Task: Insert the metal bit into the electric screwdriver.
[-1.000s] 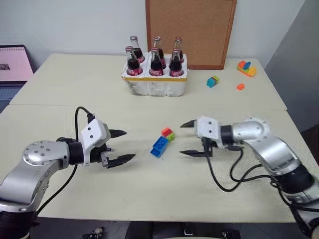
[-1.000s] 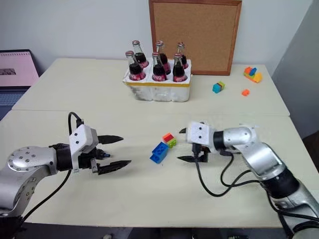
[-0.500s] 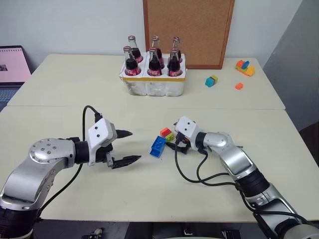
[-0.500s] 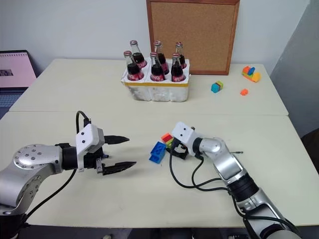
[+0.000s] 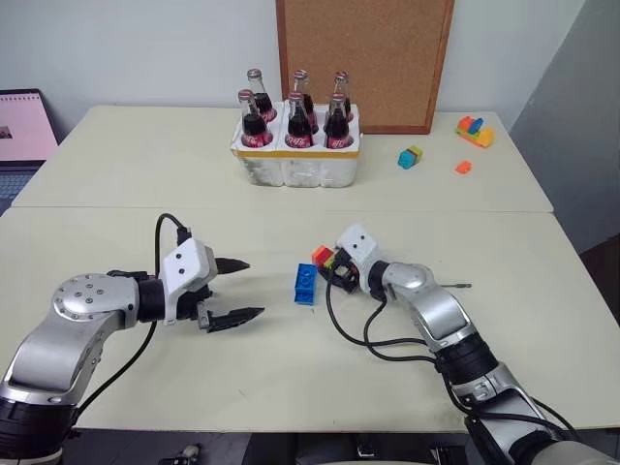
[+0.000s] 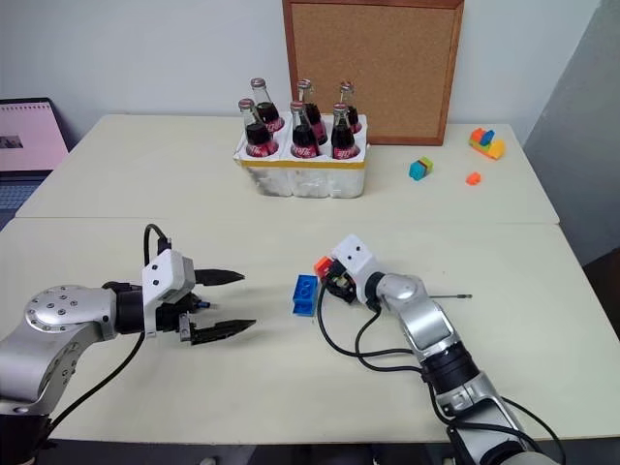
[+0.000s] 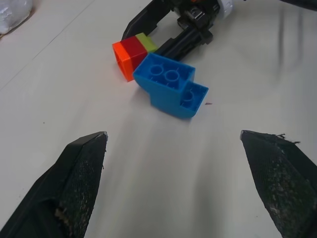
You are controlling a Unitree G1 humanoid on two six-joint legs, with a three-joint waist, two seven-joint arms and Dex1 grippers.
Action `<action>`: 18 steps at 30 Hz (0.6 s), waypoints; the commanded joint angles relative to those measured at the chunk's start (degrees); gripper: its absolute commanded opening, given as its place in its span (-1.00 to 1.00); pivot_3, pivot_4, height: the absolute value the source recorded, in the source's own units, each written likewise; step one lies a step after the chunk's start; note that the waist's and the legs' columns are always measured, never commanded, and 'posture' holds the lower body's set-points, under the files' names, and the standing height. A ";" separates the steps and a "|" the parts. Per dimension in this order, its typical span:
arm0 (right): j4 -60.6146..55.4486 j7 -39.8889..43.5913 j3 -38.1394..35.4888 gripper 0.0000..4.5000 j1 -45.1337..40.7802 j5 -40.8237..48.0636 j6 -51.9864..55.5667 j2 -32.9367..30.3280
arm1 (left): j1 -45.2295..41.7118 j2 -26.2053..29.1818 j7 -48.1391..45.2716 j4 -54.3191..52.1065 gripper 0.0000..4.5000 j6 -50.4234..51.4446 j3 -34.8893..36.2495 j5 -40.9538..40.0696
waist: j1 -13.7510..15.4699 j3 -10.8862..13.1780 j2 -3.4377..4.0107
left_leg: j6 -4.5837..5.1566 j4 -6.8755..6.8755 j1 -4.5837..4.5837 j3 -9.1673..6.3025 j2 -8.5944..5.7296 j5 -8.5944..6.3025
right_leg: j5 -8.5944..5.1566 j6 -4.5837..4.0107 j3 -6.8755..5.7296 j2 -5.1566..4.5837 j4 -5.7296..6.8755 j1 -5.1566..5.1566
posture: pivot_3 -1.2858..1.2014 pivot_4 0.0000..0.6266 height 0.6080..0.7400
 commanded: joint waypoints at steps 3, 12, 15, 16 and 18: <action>-5.18 0.57 -1.50 -0.25 0.77 2.10 -1.29 0.40 | -0.77 -0.97 -0.31 0.13 1.00 -1.43 0.37 -0.49 | -0.03 0.00 0.00 | 0.00 0.00 0.00 -0.01 0.00 0.00 | 0.00 0.00 -0.01 0.00 0.00 0.00 | 0.03 -0.52 1.00; -18.13 -0.16 -9.93 -0.34 5.38 2.61 2.30 -8.95 | -8.43 -5.29 1.80 -5.36 1.00 5.41 -3.18 -5.83 | 0.39 -0.01 -0.02 | 0.00 0.03 -0.08 -0.01 -0.09 0.00 | -0.10 0.30 -0.01 -0.20 -0.03 0.03 | 0.03 -0.52 1.00; -21.51 -1.93 -15.77 -0.34 8.09 2.60 4.62 -12.37 | -12.77 -8.32 3.69 -6.64 1.00 7.16 -6.17 -6.13 | 0.44 0.00 0.00 | 0.00 0.03 -0.05 0.00 -0.11 0.00 | -0.10 0.32 0.02 -0.22 -0.03 0.05 | 0.03 -0.52 1.00; -22.10 -2.31 -16.71 -0.34 8.64 2.60 5.06 -13.06 | -13.52 -8.97 4.10 -6.86 1.00 7.59 -6.64 -6.02 | 0.52 -0.01 -0.01 | 0.00 0.03 -0.08 0.02 -0.15 0.00 | -0.12 0.35 -0.03 -0.23 -0.03 0.06 | 0.03 -0.52 1.00; -21.23 -4.68 -21.20 -0.34 10.73 1.69 4.93 -15.27 | -16.68 -12.52 5.71 -6.92 1.00 8.40 -8.83 -6.14 | 0.38 0.00 -0.01 | 0.00 0.04 -0.07 0.05 -0.14 0.00 | -0.12 0.35 0.00 -0.22 -0.02 0.07 | 0.03 -0.52 1.00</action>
